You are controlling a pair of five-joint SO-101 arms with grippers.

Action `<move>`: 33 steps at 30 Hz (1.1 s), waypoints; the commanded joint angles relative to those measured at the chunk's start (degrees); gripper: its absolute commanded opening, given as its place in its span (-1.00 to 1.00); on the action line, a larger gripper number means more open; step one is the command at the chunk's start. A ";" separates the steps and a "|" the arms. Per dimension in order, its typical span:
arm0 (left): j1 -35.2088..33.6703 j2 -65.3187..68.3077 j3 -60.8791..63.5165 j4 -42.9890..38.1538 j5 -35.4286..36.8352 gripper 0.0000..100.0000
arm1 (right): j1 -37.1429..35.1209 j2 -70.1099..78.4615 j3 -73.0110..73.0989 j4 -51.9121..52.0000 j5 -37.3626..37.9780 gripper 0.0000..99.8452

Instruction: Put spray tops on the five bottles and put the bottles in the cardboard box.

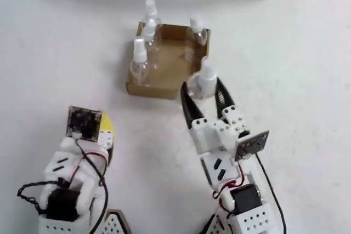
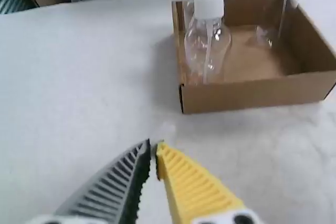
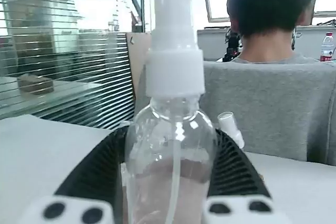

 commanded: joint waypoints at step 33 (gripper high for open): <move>-4.53 0.04 14.24 -4.13 -9.14 -0.96 | 1.80 60.00 -20.40 -34.95 -0.35 -0.97</move>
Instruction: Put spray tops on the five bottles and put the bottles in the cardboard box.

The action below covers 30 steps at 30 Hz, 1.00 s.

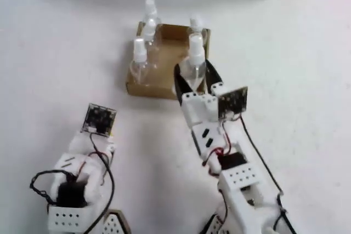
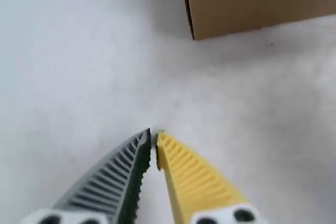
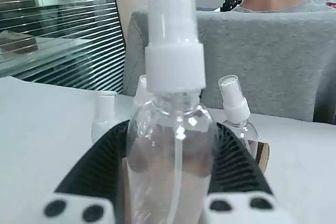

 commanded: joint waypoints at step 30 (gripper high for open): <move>-0.66 -0.40 -0.09 0.88 -0.97 -0.96 | 4.18 38.20 -23.74 -15.43 0.00 -0.97</move>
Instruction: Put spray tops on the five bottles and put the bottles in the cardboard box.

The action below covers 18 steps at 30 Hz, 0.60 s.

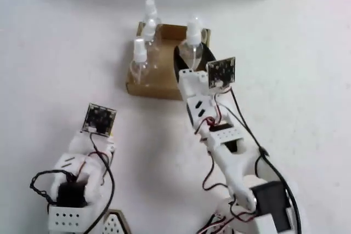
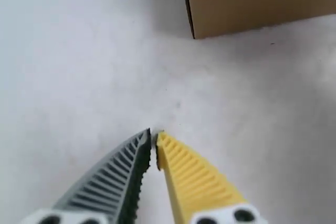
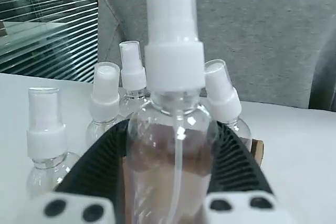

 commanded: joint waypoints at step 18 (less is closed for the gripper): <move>-0.57 -0.40 -0.09 0.70 -0.88 -0.96 | 4.62 17.98 -12.04 -8.66 0.09 -0.97</move>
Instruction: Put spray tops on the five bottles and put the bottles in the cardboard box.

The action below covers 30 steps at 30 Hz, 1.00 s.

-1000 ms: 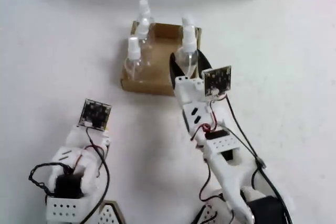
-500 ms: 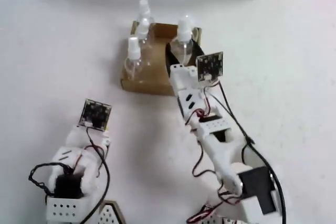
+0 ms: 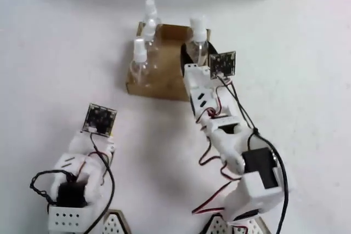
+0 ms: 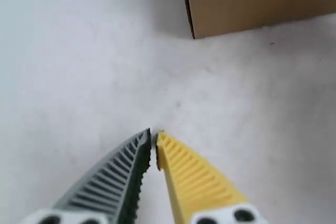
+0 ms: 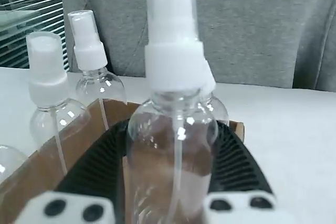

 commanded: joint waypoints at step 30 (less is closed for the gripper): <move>-0.66 -0.40 -0.09 0.79 -0.53 -0.96 | 0.40 9.45 -5.01 -5.41 4.92 -0.97</move>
